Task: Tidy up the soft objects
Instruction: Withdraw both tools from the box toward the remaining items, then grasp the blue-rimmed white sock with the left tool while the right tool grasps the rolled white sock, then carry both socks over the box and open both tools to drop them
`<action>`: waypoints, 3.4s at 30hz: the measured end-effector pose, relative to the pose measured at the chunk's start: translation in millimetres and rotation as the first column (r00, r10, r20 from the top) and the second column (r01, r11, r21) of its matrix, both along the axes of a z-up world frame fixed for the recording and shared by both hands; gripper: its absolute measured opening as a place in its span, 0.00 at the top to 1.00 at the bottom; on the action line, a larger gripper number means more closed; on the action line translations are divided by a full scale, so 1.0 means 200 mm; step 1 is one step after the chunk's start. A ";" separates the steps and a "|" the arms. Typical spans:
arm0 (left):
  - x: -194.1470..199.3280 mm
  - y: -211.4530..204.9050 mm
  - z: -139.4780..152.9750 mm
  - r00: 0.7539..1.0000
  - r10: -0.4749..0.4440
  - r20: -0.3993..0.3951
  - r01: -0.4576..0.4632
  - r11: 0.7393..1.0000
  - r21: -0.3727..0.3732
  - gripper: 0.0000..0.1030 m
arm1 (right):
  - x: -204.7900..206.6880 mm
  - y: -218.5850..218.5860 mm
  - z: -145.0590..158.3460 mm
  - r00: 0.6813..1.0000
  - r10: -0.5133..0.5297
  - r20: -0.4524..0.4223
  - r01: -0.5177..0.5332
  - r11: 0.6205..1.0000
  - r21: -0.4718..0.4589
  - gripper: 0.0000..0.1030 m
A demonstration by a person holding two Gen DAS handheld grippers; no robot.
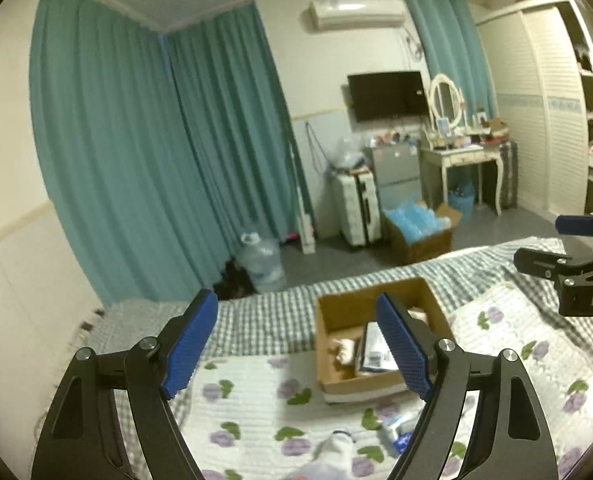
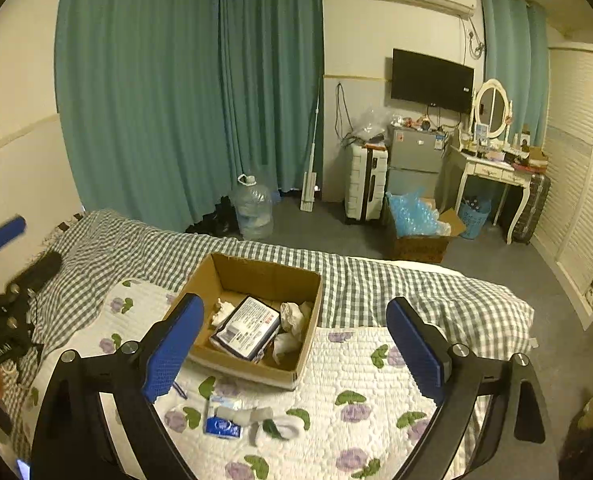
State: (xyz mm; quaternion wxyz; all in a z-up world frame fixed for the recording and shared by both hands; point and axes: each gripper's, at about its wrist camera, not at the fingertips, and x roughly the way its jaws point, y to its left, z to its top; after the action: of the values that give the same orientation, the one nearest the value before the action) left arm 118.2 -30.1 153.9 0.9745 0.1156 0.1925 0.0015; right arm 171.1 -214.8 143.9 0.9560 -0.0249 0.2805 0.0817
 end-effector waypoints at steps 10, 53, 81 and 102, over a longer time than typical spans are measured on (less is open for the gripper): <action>-0.15 0.13 -0.12 1.000 0.000 -0.026 -0.002 0.994 -0.105 0.19 | -0.28 0.07 -0.04 0.998 0.052 0.029 -0.051 0.998 -0.036 0.00; 0.25 0.26 -1.63 0.800 0.110 -0.589 -0.233 0.963 -0.137 0.00 | 0.29 0.11 -1.49 0.893 0.136 -0.428 -0.130 0.991 0.044 0.43; 0.02 0.20 -0.85 0.932 -0.056 -0.357 -0.042 0.965 -0.258 0.53 | -0.09 0.10 -0.73 0.966 0.152 -0.211 -0.162 0.987 -0.026 0.60; 0.59 0.00 -0.59 0.956 -0.100 -0.275 0.033 0.970 -0.240 0.53 | 0.38 0.30 -0.38 0.971 0.214 -0.103 -0.217 0.976 -0.023 0.60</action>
State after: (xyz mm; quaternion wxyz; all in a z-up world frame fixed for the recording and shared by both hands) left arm 236.3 -30.0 36.5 0.9428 0.0061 0.3257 -0.0707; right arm 247.5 -154.4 67.0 0.9257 -0.0672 0.3250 0.1813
